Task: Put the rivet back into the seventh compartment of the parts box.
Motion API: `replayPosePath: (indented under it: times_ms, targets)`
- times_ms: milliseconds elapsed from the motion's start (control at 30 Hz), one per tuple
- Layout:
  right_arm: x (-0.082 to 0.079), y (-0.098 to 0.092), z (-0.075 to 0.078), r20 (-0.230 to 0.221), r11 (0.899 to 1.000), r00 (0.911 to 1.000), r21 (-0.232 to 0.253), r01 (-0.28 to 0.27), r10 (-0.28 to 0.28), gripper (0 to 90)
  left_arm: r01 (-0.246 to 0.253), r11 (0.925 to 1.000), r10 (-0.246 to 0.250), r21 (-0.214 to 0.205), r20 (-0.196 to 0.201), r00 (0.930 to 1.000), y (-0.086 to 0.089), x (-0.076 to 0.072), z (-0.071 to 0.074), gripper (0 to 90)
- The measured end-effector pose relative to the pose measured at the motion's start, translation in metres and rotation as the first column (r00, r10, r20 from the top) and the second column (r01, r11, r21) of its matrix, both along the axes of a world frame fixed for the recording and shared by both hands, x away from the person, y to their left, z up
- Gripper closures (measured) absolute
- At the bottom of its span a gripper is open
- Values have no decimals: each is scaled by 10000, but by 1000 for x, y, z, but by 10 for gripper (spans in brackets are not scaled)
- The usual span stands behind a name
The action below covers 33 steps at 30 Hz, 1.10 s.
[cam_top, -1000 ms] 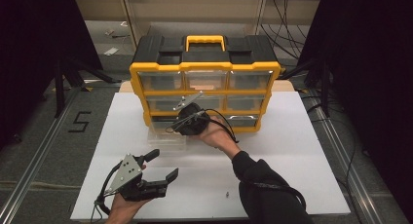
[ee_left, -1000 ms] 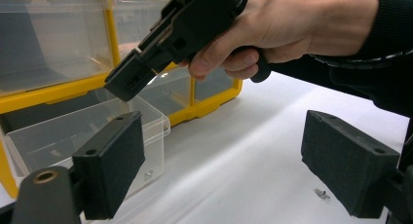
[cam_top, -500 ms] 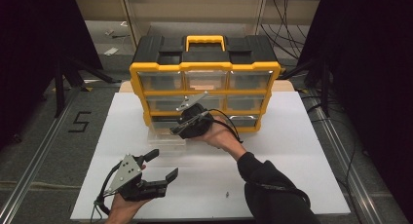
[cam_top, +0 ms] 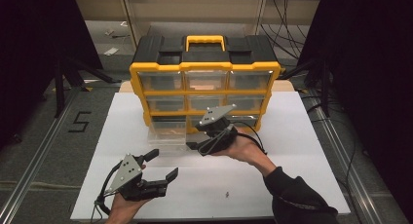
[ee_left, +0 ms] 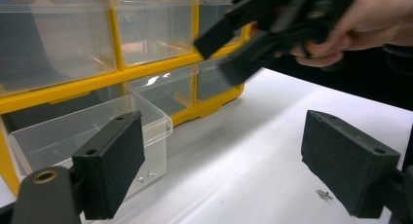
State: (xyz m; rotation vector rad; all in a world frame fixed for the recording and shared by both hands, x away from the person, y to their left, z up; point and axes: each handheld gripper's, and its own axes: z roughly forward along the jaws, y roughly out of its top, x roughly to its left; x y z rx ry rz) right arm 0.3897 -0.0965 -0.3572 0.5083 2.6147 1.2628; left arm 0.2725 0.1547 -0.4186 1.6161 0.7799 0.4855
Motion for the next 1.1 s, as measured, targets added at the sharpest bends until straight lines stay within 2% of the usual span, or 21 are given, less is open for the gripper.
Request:
replayPosePath:
  times_ms: [33,67,133,167,200,267,500,800,1100]
  targets:
    - [-4,-3,-1,-36,10000,10000,39,51,-51,334,70,9999,-71,-106,-83,9999,-1,-1,0,154]
    - [-7,-7,-1,-9,10000,10000,36,28,-28,326,25,10000,-25,52,34,10000,0,0,0,154]
    - [-13,-14,-3,4,10000,10000,37,10,-10,313,97,10000,-97,-13,-42,9999,-1,0,0,154]
    - [-15,-16,-5,28,10000,10000,18,13,-13,306,327,9985,-346,-432,-441,9984,-4,-3,-1,154]
    - [-17,-19,-7,-54,10000,10000,-55,17,-18,297,259,9990,-271,-363,-338,9991,-4,-2,-1,154]
    - [-21,-23,-10,-173,10000,9998,-83,10,-11,284,-71,9998,67,173,216,9997,0,1,0,154]
    - [-29,-32,-20,-451,9996,9990,-279,51,-63,229,-63,9998,59,170,186,9998,0,2,0,154]
    - [-38,-44,-31,-699,9987,9975,-515,40,-76,218,-57,9998,53,173,191,9998,0,2,0,154]
    - [-49,-59,-50,-1031,9922,9946,-1244,7,-136,228,-34,9999,30,160,243,9997,0,1,1,154]
